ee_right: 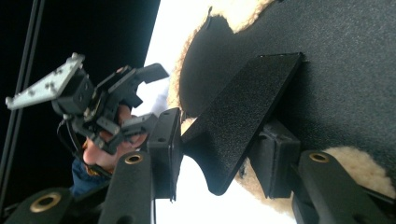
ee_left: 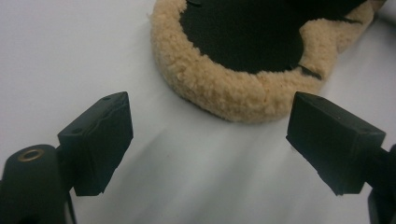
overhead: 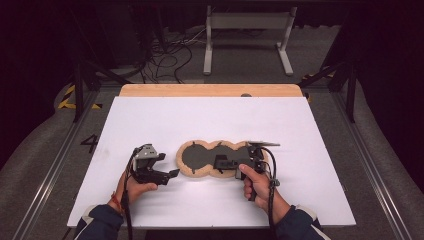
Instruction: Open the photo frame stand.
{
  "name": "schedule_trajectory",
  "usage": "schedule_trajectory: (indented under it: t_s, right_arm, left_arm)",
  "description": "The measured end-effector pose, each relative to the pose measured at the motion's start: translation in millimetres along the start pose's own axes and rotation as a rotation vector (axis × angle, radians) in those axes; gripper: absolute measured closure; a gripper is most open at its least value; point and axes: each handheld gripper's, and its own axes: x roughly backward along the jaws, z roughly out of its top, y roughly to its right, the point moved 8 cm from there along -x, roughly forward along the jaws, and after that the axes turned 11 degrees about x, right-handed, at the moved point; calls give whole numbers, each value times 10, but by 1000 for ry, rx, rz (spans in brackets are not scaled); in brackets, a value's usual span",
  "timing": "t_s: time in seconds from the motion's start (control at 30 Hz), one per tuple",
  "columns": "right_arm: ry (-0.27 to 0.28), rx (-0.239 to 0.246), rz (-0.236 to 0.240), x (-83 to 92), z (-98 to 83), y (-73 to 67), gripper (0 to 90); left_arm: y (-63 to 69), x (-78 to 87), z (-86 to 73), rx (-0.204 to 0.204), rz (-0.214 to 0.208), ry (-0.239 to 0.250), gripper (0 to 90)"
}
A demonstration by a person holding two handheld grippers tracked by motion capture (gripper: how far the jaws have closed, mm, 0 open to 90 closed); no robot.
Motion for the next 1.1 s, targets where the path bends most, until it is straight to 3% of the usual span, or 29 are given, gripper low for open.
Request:
schedule_trajectory:
  t_s: [0.23,0.3,0.43,0.63,0.73,0.8,0.83,0.93,1.1]
  right_arm:
    - [-9,37,12,9,-20,12,617]
    - [-11,52,14,9,-19,12,622]
    - [-9,89,12,5,-19,8,641]
    - [-17,151,-10,7,-38,-4,651]
    - [-26,184,-16,13,-51,-16,652]
    - [-25,222,-22,14,-57,-26,652]
    - [-25,222,-22,14,-57,-26,652]
    - [-29,292,-37,17,-66,-52,651]
    - [-21,347,-37,22,-60,-83,651]
  left_arm:
    - [-45,-138,67,27,-32,-26,137]
    - [-57,-154,88,71,-59,-27,126]
    - [-56,-198,123,90,-96,-43,138]
    - [12,-233,124,67,-135,-63,180]
    - [50,-219,116,78,-156,-69,229]
    - [85,-226,113,46,-175,-79,260]
    - [85,-226,113,46,-175,-79,267]
    - [116,-217,108,31,-171,-87,272]
    - [115,-178,116,5,-154,-90,313]
